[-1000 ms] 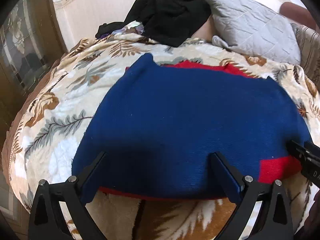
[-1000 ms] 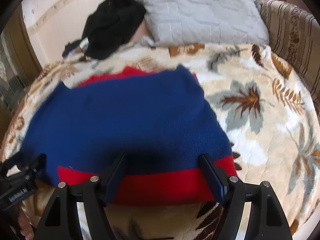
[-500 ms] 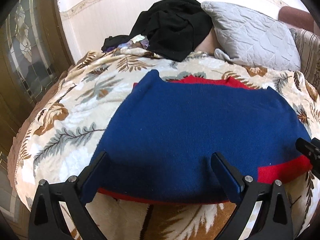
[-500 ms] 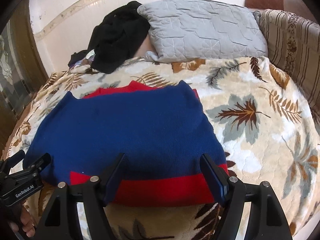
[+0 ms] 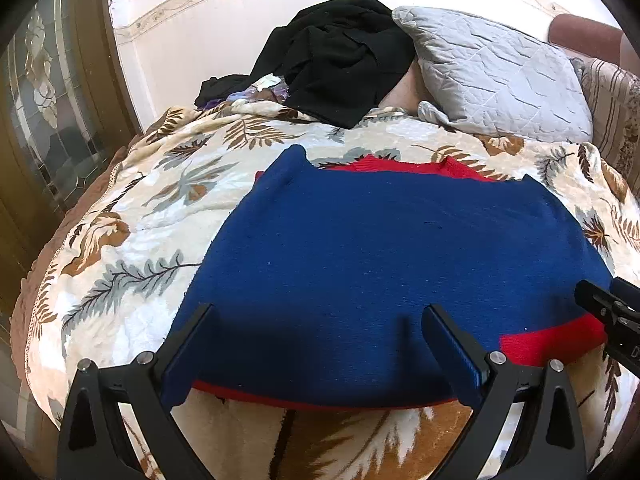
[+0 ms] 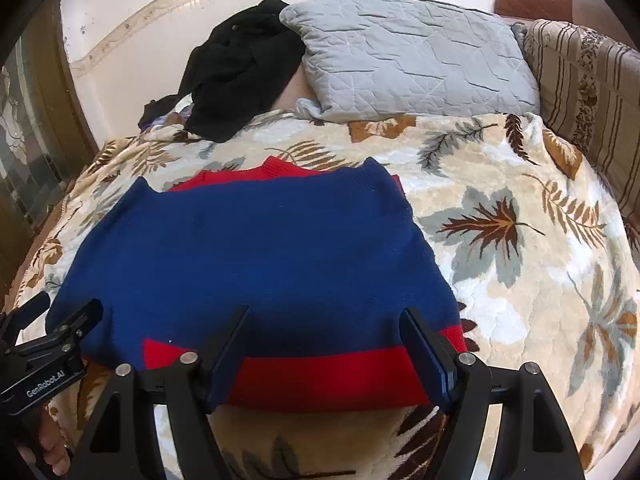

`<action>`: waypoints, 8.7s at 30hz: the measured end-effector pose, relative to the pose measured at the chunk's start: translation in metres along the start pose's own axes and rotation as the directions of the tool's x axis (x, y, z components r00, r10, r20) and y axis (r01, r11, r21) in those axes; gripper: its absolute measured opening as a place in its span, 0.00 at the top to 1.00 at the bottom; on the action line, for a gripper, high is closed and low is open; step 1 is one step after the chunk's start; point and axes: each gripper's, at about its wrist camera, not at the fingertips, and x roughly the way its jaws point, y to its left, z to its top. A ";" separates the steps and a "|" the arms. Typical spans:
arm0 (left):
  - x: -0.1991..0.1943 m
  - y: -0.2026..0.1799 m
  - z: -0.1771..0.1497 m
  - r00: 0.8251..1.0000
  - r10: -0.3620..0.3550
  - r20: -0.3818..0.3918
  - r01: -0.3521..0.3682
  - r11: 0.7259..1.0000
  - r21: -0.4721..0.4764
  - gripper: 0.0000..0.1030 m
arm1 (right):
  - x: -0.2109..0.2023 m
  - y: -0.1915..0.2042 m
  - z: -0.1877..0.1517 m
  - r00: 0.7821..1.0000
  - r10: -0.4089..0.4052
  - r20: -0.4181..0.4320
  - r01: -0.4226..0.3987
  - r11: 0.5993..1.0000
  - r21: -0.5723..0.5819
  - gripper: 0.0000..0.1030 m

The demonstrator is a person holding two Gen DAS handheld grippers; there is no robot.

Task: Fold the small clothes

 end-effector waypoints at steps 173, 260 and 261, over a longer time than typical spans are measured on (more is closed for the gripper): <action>-0.012 0.006 0.051 0.866 -0.483 0.132 0.500 0.849 -0.170 0.85 | 0.071 -0.061 0.032 0.692 0.719 -0.066 -0.560 0.593 0.579 0.70; -0.010 -0.093 -0.004 0.878 -0.469 -0.097 0.478 0.842 0.251 0.27 | 0.035 -0.102 0.091 0.865 0.495 -0.088 -0.445 0.835 0.325 0.39; -0.011 -0.093 -0.004 0.880 -0.465 -0.094 0.473 0.844 0.255 0.27 | 0.031 -0.100 0.087 0.864 0.495 -0.095 -0.445 0.838 0.317 0.39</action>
